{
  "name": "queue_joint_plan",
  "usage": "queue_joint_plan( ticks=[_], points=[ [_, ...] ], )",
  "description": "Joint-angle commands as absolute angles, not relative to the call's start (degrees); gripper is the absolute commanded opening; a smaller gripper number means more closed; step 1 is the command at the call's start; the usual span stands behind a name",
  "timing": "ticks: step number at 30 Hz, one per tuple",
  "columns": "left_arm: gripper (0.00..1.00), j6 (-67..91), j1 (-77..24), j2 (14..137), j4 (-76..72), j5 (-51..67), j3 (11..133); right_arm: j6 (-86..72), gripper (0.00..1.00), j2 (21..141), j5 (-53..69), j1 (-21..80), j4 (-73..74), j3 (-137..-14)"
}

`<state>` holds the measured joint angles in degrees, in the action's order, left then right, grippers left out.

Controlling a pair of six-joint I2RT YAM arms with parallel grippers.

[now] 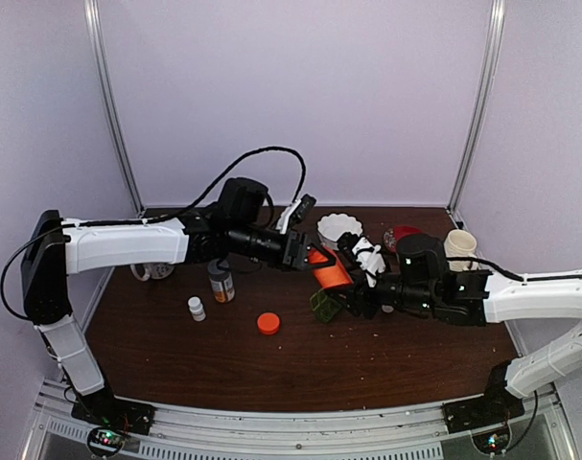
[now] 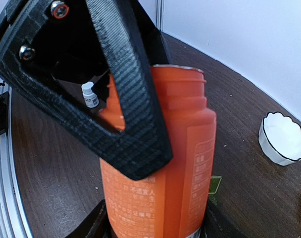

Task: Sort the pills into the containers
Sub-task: Pass from the right arm to the left, then pass from the left arm to the right

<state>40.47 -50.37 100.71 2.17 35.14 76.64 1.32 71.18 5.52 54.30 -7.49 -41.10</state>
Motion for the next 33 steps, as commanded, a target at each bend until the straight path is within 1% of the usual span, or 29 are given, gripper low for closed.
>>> queue_joint_plan(
  ticks=[1,4,6,7,8,9,15,18,22,25,28,32,33],
  points=[
    [0.44,41.8,-50.5,101.4,1.4,36.7,78.4,1.7,0.4,69.6,4.5,54.6,-9.6,-41.4],
    [0.44,43.5,-50.4,100.7,-1.7,37.0,77.5,1.1,0.57,67.0,4.3,54.6,-12.4,-38.2],
    [0.44,45.3,-50.1,100.3,-4.7,37.6,76.6,0.9,0.72,64.8,4.1,54.6,-14.5,-35.8],
    [0.44,46.4,-49.9,100.2,-6.1,38.1,76.1,0.7,0.81,63.8,3.9,54.6,-15.7,-34.6],
    [0.44,47.4,-49.9,100.0,-7.8,38.4,75.7,0.7,0.91,62.8,4.0,54.6,-16.9,-33.3],
    [0.44,48.3,-49.8,99.8,-9.0,38.7,75.3,0.9,0.99,61.8,4.2,54.6,-18.0,-32.2],
    [0.44,49.9,-49.7,99.7,-10.1,40.2,76.0,0.0,1.0,56.5,1.1,54.7,-27.1,-25.7],
    [0.44,50.5,-49.7,99.4,-10.6,40.7,76.0,0.0,1.0,55.5,0.3,54.7,-34.2,-22.5],
    [0.44,51.0,-49.6,99.2,-10.6,41.2,76.2,0.2,1.0,55.1,0.4,54.7,-39.6,-19.5],
    [0.43,51.8,-49.6,99.0,-11.7,41.6,75.9,2.5,1.0,56.8,2.7,54.7,-40.5,-20.3],
    [0.43,53.1,-49.7,99.0,-13.4,42.1,75.3,5.0,1.0,57.7,6.2,54.7,-37.0,-22.2],
    [0.43,54.4,-49.7,98.8,-14.7,42.8,74.8,7.6,1.0,58.5,6.4,54.8,-38.4,-22.0],
    [0.43,54.7,-49.6,98.7,-15.1,42.8,74.7,8.1,0.98,58.6,6.0,54.8,-38.4,-22.0]
  ],
)
